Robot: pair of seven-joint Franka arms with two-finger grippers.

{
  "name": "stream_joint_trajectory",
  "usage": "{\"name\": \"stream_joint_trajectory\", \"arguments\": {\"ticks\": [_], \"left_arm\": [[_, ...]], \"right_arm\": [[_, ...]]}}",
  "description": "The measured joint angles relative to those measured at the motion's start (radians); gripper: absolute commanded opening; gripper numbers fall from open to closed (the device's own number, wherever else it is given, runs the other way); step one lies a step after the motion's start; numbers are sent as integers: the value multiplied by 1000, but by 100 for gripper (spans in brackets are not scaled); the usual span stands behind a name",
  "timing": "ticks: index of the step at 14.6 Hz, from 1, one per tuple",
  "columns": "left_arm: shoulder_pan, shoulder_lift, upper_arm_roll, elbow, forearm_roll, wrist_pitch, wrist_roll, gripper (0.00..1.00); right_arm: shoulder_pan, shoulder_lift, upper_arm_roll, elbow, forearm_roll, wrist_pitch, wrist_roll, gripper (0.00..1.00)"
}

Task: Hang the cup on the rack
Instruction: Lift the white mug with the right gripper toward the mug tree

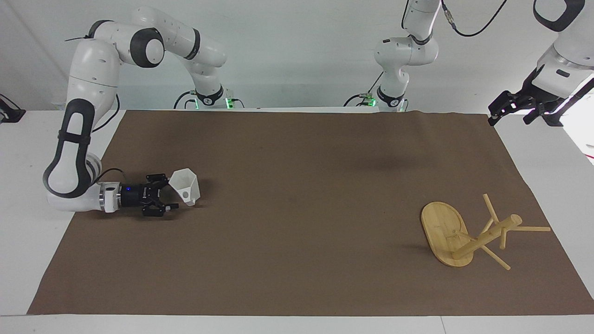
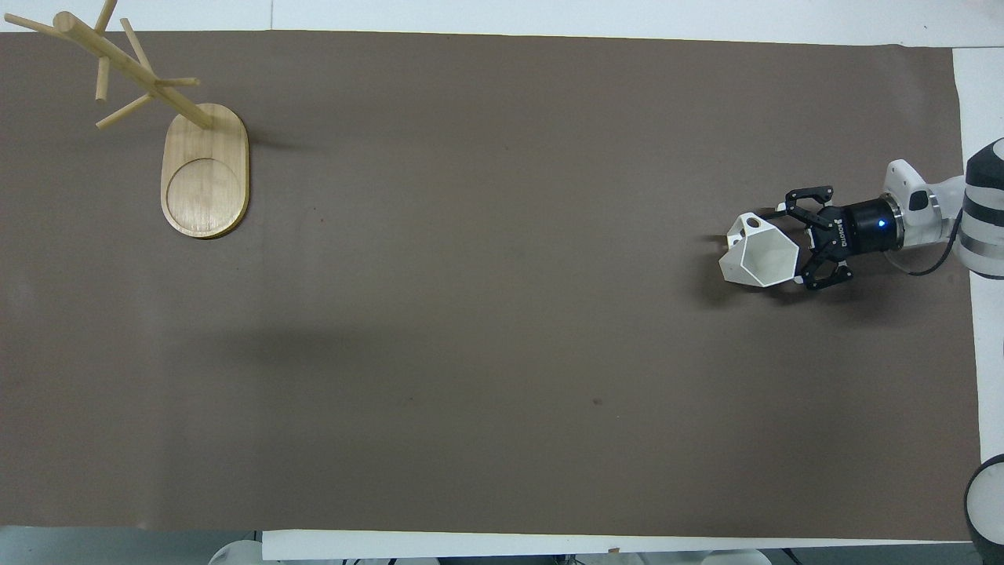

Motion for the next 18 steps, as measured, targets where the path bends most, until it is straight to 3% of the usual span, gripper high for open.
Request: {"name": "stream_joint_trajectory", "arguments": {"ticks": [7, 13, 14, 15, 16, 18], "left_arm": [[0, 0, 0, 0, 0, 0, 0, 100], [0, 0, 0, 0, 0, 0, 0, 100], [0, 0, 0, 0, 0, 0, 0, 100], [0, 0, 0, 0, 0, 0, 0, 100], [0, 0, 0, 0, 0, 0, 0, 100], [0, 0, 0, 0, 0, 0, 0, 100]], "right_arm": [[9, -15, 16, -71, 2, 0, -50, 100], [16, -125, 16, -205, 7, 49, -51, 99], [16, -142, 16, -229, 7, 64, -51, 94], [16, -153, 16, -246, 8, 83, -53, 78], [16, -158, 16, -255, 8, 103, -61, 53], [17, -161, 16, -263, 20, 115, -68, 24]]}}
